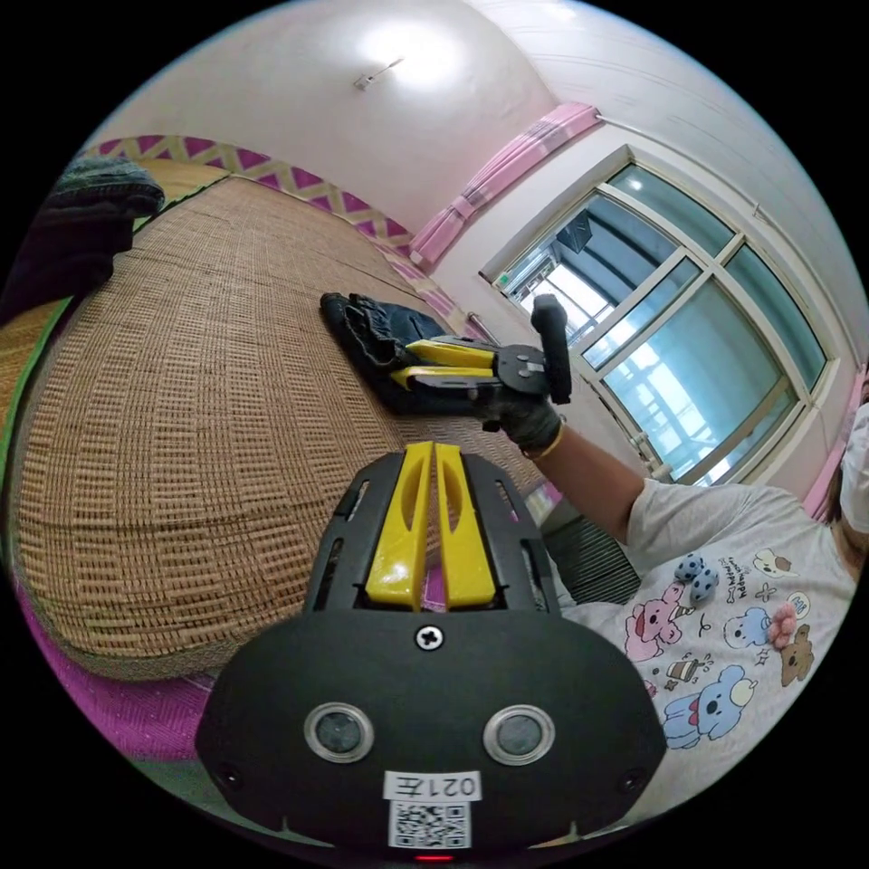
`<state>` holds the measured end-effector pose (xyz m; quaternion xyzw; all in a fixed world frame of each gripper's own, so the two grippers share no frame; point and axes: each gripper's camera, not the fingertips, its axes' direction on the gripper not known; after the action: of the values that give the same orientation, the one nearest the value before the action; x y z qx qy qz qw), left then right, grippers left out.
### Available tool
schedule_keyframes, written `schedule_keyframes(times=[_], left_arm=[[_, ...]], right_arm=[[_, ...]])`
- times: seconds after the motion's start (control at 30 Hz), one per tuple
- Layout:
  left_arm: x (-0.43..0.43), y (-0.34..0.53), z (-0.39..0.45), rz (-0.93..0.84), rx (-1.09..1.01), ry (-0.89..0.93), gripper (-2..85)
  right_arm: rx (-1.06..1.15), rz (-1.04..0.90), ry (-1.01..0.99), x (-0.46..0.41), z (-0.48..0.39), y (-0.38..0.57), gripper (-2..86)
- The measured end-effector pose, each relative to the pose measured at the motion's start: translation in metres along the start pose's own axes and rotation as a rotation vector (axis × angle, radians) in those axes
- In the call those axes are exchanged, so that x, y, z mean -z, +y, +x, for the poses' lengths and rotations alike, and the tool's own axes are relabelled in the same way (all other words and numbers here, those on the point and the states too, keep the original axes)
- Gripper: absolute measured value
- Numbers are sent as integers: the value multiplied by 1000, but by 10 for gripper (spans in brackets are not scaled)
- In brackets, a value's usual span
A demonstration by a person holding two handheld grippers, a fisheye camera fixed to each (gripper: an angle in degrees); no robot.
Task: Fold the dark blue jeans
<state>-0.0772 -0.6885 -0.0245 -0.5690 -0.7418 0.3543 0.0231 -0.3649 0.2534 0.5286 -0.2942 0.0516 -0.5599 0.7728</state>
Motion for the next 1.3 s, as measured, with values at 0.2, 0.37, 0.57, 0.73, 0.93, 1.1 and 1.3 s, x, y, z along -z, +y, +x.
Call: schedule_keyframes(times=[0.2, 0.37, 0.57, 0.73, 0.93, 1.1, 1.3], left_arm=[[-32, -4, 4, -7, 17, -29, -9], [-81, -22, 3, -17, 37, -42, -8], [-155, -57, -14, -46, 141, -86, 11], [-196, -59, -33, -113, 234, -128, -7], [-222, -58, -24, -125, 226, -128, -9], [-243, -58, -6, -121, 164, -112, -8], [-285, -75, 101, -90, -255, -109, 25]], right_arm=[[-453, 263, -357, 73, 162, 67, 53], [-739, 503, -301, 169, 301, 193, 54], [-1168, 577, -164, 210, 431, 382, 53], [-1536, 330, -256, 120, 476, 529, 52], [-1543, 369, -350, 113, 462, 592, 52], [-1483, 215, -162, 135, 442, 587, 69], [-1000, 181, 191, 171, 372, 455, 78]])
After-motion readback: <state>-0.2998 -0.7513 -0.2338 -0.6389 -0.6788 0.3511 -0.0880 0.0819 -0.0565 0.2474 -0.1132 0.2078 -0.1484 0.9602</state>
